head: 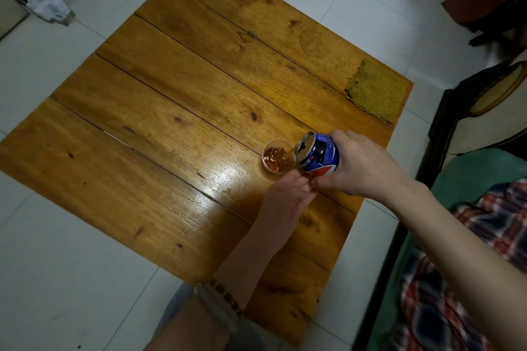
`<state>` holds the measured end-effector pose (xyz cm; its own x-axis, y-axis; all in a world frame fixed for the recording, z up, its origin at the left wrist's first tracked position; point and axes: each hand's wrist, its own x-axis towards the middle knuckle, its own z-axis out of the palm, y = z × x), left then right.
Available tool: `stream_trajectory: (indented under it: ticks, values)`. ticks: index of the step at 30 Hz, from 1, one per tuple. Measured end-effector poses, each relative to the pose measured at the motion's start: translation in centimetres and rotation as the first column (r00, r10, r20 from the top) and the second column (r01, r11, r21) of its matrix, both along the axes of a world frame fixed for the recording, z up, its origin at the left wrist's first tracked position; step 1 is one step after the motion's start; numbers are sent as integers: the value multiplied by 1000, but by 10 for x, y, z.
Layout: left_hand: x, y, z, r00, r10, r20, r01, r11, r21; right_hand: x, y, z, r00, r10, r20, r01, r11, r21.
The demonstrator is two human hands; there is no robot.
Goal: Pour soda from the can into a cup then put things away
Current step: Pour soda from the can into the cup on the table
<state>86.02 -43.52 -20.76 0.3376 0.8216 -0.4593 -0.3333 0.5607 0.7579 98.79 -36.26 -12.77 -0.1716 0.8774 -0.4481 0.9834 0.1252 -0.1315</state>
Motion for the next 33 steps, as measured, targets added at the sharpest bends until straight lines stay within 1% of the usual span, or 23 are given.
stream_trajectory:
  ticks: [3, 4, 5, 7, 8, 9, 11, 12, 14, 15, 16, 17, 18, 19, 20, 21, 22, 24, 27, 28, 31, 33]
  values:
    - [-1, -2, -4, 996, -28, -84, 37, 994, 104, -1, 0, 0, 1000, 2, 2, -2, 1000, -5]
    - [-2, -3, -5, 991, -34, -133, 52, 990, 133, -1, 0, 0, 1000, 2, 5, -1, 1000, -7]
    - [-2, -3, -4, 986, -18, -166, 42, 989, 141, -1, -1, 0, 1000, 1, 7, -1, 1000, -8]
    - [-1, -3, -5, 975, -46, -216, 74, 990, 120, -2, -1, 0, 1000, 0, 12, 0, 1000, -9]
    - [-1, -4, -4, 957, -60, -284, 113, 978, 175, -3, -1, 0, 1000, -1, 13, 1, 1000, -10]
    - [-2, -5, -9, 927, -55, -371, 166, 947, 275, -3, -1, 1, 1000, -1, 14, 1, 1000, -10]
    - [-5, -5, -7, 926, -15, -376, 153, 928, 340, -4, 0, 1, 1000, -1, 16, 1, 1000, -11]
    - [-6, -5, -7, 891, 23, -453, 174, 905, 387, -4, 0, 1, 1000, -3, 16, 3, 1000, -12]
    - [-7, -8, -14, 897, 46, -440, 161, 892, 422, -4, 0, 1, 1000, -5, 17, 5, 1000, -15]
    - [-9, -8, -14, 902, 34, -431, 162, 897, 411, -4, 0, 1, 1000, -4, 19, 4, 1000, -16]
    - [-9, -8, -17, 890, 55, -453, 169, 883, 438, -4, 0, 1, 1000, -3, 21, 3, 1000, -17]
    - [-7, -7, -14, 894, 77, -441, 148, 879, 454, -4, 0, 1, 1000, -2, 22, 2, 1000, -18]
    - [-5, -6, -13, 893, 55, -446, 156, 893, 423, -4, 0, 2, 1000, -2, 21, 3, 1000, -19]
    - [-4, -6, -10, 925, -6, -379, 134, 941, 312, -5, 0, 2, 1000, -3, 21, 4, 1000, -20]
    - [-2, -5, -11, 921, -28, -389, 153, 944, 294, -5, 0, 3, 1000, -4, 22, 5, 1000, -21]
    - [-2, -4, -11, 901, -44, -432, 188, 936, 297, -5, 0, 4, 1000, -5, 26, 6, 1000, -21]
    - [-3, -4, -13, 890, -27, -456, 199, 922, 333, -5, 0, 4, 1000, -5, 30, 6, 1000, -21]
    - [-5, -3, -10, 915, 1, -403, 145, 933, 330, -5, -1, 5, 999, -4, 32, 5, 1000, -20]
    - [-4, -4, -4, 890, -24, -455, 203, 915, 349, -6, 0, 5, 1000, -12, 23, 12, 1000, -19]
    - [-4, -4, -4, 900, -26, -434, 183, 929, 322, -6, 0, 5, 1000, -13, 22, 13, 1000, -21]
    - [-4, -3, -2, 903, -37, -429, 194, 924, 329, -6, 0, 6, 1000, -5, 25, 6, 1000, -20]
    - [-4, -3, -2, 936, -50, -349, 153, 950, 274, -6, 0, 7, 1000, -2, 21, 3, 1000, -20]
